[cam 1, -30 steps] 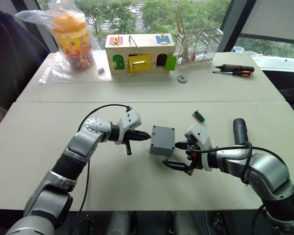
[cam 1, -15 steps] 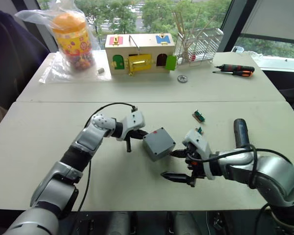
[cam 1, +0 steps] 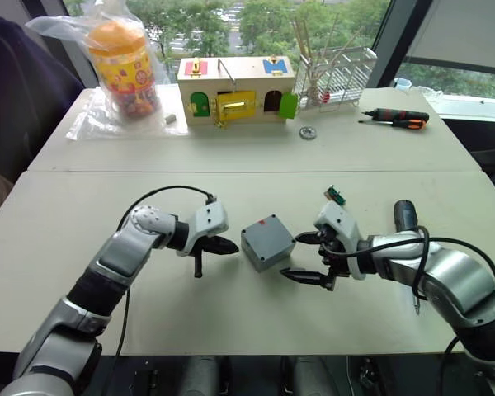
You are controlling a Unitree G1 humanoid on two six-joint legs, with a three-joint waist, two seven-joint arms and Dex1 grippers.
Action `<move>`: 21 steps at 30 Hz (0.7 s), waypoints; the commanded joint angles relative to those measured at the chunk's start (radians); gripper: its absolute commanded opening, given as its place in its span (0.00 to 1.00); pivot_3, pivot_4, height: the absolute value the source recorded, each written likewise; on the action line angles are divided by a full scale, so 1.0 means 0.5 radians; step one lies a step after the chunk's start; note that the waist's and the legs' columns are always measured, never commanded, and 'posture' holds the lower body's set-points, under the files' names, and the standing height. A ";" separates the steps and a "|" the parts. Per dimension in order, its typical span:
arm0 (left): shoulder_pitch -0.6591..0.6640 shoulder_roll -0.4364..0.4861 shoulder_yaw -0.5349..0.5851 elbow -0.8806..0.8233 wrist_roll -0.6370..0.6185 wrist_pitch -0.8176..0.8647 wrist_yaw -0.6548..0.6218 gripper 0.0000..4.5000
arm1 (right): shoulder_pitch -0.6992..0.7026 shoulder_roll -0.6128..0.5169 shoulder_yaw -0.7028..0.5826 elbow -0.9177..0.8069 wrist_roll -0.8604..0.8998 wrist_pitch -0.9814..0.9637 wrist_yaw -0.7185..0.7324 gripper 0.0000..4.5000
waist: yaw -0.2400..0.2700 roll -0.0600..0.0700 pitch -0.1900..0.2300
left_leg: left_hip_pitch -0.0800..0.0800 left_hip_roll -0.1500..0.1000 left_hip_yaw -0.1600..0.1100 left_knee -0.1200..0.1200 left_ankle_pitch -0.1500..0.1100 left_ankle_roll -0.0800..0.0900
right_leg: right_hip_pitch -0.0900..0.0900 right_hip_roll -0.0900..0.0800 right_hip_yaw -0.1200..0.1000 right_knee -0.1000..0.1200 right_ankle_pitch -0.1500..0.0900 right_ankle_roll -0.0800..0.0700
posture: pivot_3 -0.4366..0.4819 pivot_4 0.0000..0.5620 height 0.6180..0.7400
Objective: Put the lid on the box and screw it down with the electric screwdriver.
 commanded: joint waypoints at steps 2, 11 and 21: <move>-0.031 -0.058 0.021 -0.035 0.004 -0.041 0.086 0.00 | -0.017 0.029 -0.005 -0.108 0.091 0.060 0.070 0.99 | -0.002 0.000 0.000 | 0.000 0.000 0.000 0.000 0.000 0.000 | 0.000 0.000 0.000 0.000 0.000 0.000 | 0.48 0.27 0.76; -0.048 -0.073 0.017 0.013 0.001 -0.089 0.104 0.00 | 0.043 0.043 -0.028 -0.194 0.091 0.148 0.028 0.99 | -0.002 0.000 0.000 | 0.000 0.000 0.000 0.000 0.000 0.000 | 0.000 0.000 0.000 0.000 0.000 0.000 | 0.48 0.27 0.76; -0.126 0.003 0.324 -0.034 -0.327 0.184 0.038 0.00 | 0.110 -0.159 -0.866 0.069 0.239 0.185 0.011 0.99 | -0.001 -0.001 0.001 | 0.000 0.001 -0.001 0.001 0.000 0.000 | 0.000 0.000 0.000 0.000 0.000 0.000 | 0.48 0.27 0.76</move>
